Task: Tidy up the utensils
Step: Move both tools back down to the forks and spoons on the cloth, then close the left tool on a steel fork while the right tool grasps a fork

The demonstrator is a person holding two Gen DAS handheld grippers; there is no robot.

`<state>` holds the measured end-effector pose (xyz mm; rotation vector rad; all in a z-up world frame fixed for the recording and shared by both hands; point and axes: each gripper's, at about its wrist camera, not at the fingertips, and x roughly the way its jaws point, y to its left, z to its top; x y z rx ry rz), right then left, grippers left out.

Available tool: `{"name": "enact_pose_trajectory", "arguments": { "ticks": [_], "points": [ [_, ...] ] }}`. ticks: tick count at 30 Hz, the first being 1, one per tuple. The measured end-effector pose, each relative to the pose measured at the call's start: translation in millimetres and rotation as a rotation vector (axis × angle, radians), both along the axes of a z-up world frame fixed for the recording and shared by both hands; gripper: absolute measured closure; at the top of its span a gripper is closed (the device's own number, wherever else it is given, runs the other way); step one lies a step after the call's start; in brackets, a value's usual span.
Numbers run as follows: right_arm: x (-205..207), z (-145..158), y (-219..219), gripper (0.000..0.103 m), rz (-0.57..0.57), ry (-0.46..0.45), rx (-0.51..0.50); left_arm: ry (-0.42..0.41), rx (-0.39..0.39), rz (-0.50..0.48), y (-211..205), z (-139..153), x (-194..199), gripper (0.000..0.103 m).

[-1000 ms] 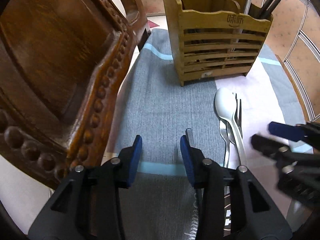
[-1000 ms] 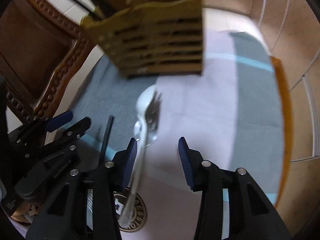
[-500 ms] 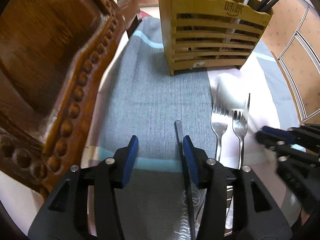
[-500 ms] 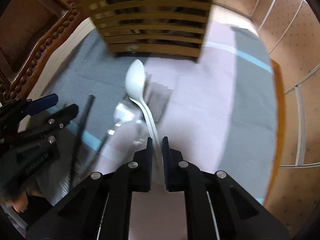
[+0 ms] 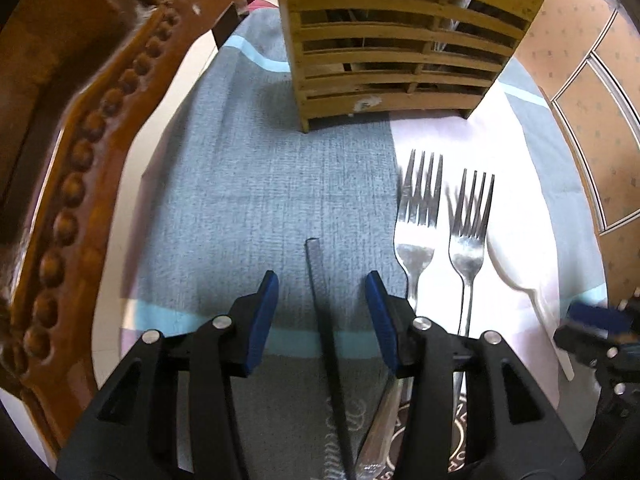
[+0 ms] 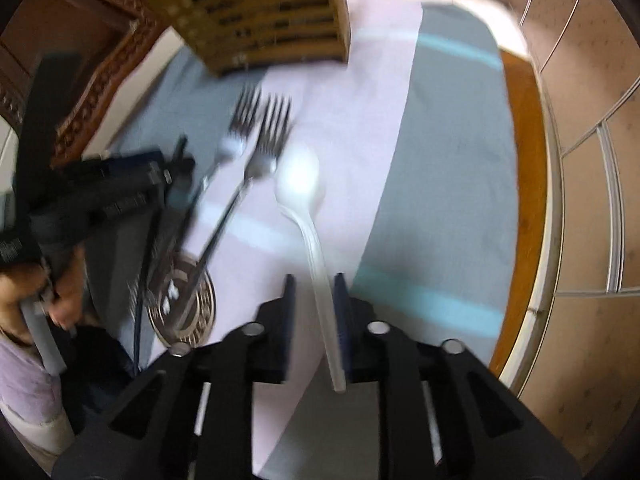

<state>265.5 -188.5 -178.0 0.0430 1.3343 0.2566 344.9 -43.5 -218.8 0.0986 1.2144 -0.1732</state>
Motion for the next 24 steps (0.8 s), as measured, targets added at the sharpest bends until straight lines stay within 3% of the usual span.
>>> {"name": "enact_pose_trajectory", "arguments": {
  "ticks": [5, 7, 11, 14, 19, 22, 24],
  "points": [
    [33, 5, 12, 0.061, 0.001, -0.022, -0.013, -0.012, 0.005, 0.001, -13, -4, 9, 0.056],
    [46, -1, 17, 0.06, 0.008, -0.01, -0.054, -0.014, 0.007, -0.002, -15, -5, 9, 0.057],
    [54, -12, 31, 0.062, 0.038, -0.003, -0.092, -0.022, -0.003, -0.025, -21, -5, 9, 0.08],
    [52, -15, 27, 0.069, 0.019, -0.017, -0.107, -0.022, -0.01, -0.035, -27, -5, 9, 0.086],
    [56, -9, 1, 0.068, -0.093, -0.032, -0.099, -0.045, -0.019, -0.037, -35, 1, 6, 0.084],
    [61, 4, -7, 0.068, -0.145, -0.07, -0.015, -0.09, -0.004, -0.046, -40, 15, -1, 0.066],
    [66, 12, -3, 0.068, -0.143, -0.092, 0.028, -0.101, 0.008, -0.041, -45, 17, 0, 0.064]
  ]
}}
